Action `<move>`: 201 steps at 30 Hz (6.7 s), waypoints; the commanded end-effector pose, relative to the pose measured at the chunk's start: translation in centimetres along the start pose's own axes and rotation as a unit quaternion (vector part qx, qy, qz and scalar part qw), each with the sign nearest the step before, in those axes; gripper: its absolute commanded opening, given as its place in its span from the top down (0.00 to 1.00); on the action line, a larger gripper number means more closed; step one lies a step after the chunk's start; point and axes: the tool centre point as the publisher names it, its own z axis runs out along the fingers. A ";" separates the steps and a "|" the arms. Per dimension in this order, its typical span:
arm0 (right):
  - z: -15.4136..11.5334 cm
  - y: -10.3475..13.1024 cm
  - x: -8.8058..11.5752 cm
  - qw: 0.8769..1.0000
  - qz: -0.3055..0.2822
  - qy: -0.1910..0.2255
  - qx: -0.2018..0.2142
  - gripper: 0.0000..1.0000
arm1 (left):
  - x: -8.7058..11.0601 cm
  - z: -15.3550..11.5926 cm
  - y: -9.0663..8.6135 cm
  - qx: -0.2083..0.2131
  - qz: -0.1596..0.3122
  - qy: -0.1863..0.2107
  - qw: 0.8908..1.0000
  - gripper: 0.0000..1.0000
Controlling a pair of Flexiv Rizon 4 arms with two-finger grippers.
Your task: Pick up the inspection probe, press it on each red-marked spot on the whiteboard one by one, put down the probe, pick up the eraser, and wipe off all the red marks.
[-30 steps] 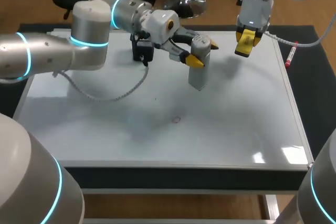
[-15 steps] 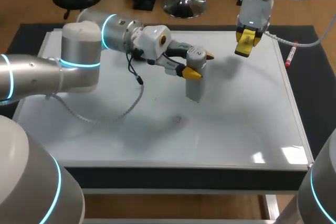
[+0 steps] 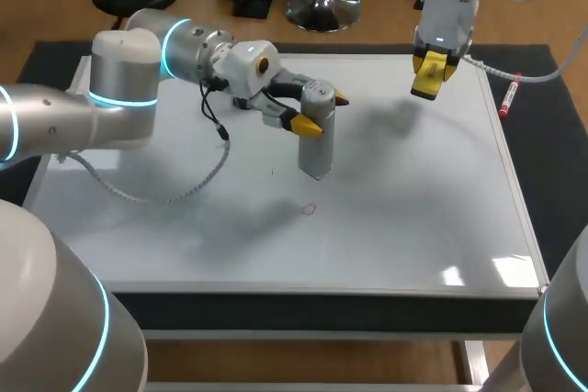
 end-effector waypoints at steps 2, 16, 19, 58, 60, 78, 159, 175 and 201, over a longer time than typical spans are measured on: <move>-0.2 0.0 0.1 1.000 -0.001 0.001 0.001 1.00 | -0.5 -0.5 0.8 0.020 -0.012 0.061 0.998 1.00; -0.2 0.0 0.1 1.000 -0.001 0.001 0.001 1.00 | -0.2 -0.1 1.3 0.028 -0.012 0.058 0.998 1.00; -0.2 0.0 0.1 1.000 -0.001 0.001 0.001 1.00 | -0.2 -0.1 1.3 0.028 -0.012 0.058 0.998 1.00; -0.2 0.0 0.1 1.000 -0.001 0.001 0.001 1.00 | 3.3 1.2 4.2 0.006 -0.044 0.091 0.995 1.00; -0.2 0.0 0.1 1.000 -0.001 0.001 0.001 1.00 | 3.5 1.2 4.4 0.005 -0.045 0.091 0.995 1.00; -0.2 0.0 0.1 1.000 -0.001 0.001 0.001 1.00 | 3.5 0.2 6.6 0.010 -0.040 0.086 0.995 1.00; -0.2 0.0 0.1 1.000 -0.001 0.001 0.001 1.00 | 4.3 0.4 9.0 -0.072 -0.050 0.091 0.992 1.00; -0.2 0.0 0.1 1.000 -0.001 0.001 0.001 1.00 | 4.4 0.5 9.0 -0.074 -0.053 0.093 0.992 1.00; -0.2 0.0 0.1 1.000 -0.001 0.001 0.001 1.00 | 8.7 -0.5 4.6 -0.086 -0.026 0.096 0.991 1.00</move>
